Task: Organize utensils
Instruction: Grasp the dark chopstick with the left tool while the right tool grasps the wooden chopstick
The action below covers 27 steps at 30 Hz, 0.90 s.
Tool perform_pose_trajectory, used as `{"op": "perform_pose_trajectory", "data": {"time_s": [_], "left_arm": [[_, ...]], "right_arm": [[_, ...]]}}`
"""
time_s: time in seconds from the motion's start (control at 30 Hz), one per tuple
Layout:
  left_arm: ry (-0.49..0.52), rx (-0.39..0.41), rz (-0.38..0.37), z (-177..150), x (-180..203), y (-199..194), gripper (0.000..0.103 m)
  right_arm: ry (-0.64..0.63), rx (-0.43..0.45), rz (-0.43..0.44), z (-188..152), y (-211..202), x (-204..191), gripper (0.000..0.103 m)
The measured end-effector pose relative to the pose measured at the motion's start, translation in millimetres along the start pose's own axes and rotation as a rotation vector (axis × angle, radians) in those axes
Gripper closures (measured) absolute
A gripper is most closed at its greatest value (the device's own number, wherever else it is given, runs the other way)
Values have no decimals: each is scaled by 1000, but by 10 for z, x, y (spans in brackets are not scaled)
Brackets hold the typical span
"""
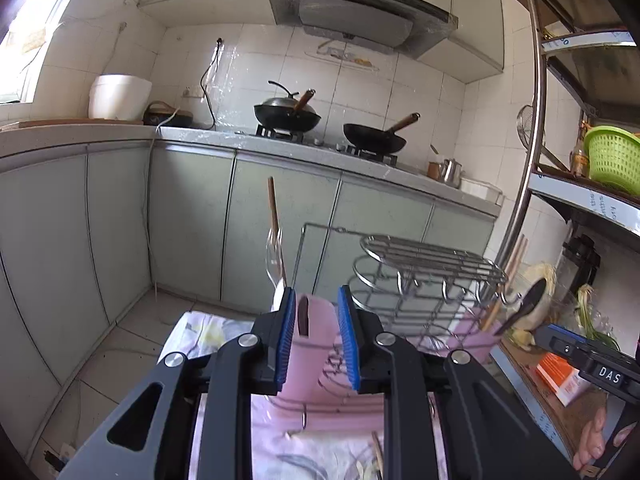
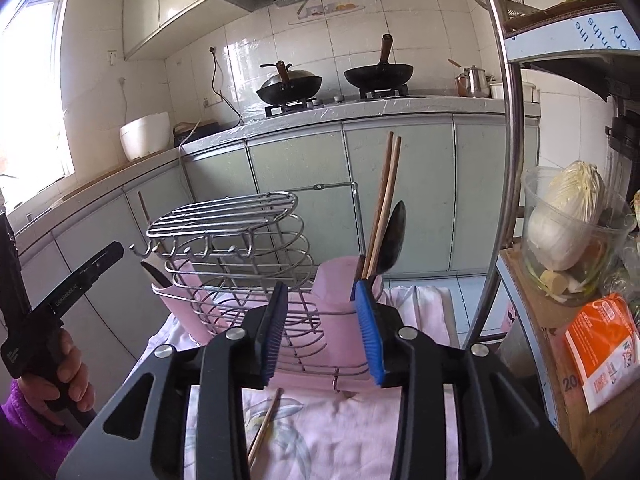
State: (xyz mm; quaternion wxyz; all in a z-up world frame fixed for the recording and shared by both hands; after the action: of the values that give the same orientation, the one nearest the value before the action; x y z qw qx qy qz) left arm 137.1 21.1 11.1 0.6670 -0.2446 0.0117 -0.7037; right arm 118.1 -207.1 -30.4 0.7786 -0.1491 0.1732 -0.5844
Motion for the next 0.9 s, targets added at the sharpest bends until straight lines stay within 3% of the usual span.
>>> {"op": "perform_pose_trajectory", "data": {"time_s": [0.27,0.5,0.9], "left_arm": [[13,-144,2,-495,3,-119,82],[-31,-320,-7,-1053,-60,-74,82],[-71,-455,50,-1585,-227,-37,82]], "right_arm": [[3,-66,45,-329,-65,-218,66],[80,-210,112,-830,80,-338,66],[275,-469,218,-1724,411,-484,66]]}}
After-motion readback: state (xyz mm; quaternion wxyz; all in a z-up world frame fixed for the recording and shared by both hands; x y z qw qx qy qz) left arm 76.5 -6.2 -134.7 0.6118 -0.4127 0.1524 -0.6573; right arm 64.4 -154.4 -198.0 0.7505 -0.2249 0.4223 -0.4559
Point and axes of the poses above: each gripper's, at about its wrist camera, not at the fingertips, and y roughly the way its jaws point, x to its right, z to its top, the point moved 9 cm from there along y, roughly the way its jaws point, and after that the axes turned 7 degrees about -y, right-handed, at the moved point
